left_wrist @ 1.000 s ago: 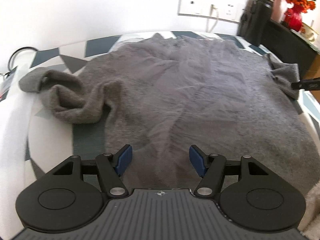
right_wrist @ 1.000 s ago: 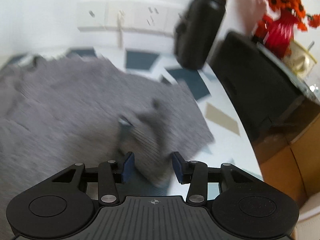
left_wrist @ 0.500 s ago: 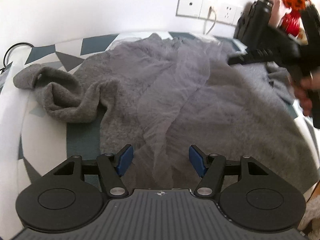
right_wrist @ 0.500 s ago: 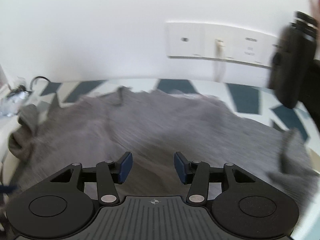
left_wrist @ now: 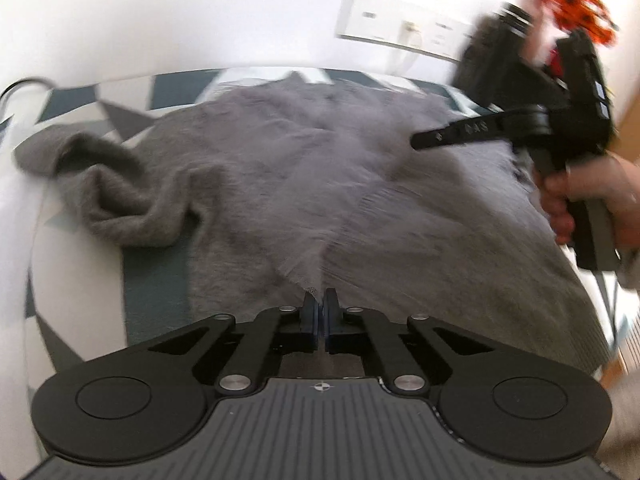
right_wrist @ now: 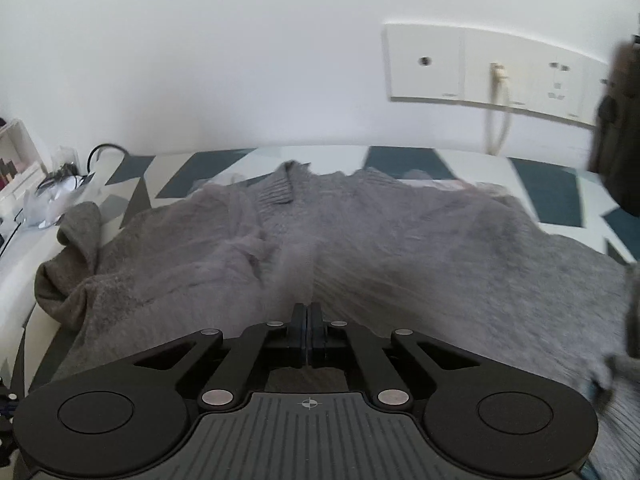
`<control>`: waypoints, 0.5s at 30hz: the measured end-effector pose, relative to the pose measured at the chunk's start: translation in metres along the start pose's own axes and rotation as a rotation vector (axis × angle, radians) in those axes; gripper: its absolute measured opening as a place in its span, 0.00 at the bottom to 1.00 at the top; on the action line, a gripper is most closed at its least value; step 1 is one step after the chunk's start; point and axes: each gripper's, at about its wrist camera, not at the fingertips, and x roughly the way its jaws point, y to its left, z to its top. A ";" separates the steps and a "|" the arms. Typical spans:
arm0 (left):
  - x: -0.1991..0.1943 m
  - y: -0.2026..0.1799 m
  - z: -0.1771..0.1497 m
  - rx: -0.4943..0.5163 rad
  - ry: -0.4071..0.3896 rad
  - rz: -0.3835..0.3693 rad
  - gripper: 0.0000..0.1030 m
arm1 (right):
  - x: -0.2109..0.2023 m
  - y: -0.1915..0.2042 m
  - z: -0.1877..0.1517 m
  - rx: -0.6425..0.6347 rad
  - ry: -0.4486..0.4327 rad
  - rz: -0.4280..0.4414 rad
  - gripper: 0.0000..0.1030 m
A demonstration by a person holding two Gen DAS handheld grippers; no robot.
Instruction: Fold clothes
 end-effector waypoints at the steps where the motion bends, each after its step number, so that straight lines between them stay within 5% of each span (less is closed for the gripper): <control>1: 0.000 -0.003 -0.003 0.025 0.021 -0.029 0.02 | -0.005 -0.005 -0.004 0.010 0.004 -0.006 0.00; 5: 0.004 -0.011 -0.011 0.087 0.094 -0.106 0.09 | -0.020 -0.024 -0.015 0.057 0.048 -0.041 0.00; 8: 0.002 -0.002 -0.004 0.037 0.058 -0.067 0.26 | -0.026 -0.034 -0.017 0.102 0.064 -0.070 0.02; 12: -0.003 0.024 0.015 -0.131 -0.037 -0.050 0.38 | -0.023 -0.036 -0.010 0.131 0.057 -0.059 0.16; 15: 0.001 0.038 0.031 -0.188 -0.090 0.025 0.45 | -0.018 -0.032 -0.010 0.116 0.076 -0.084 0.18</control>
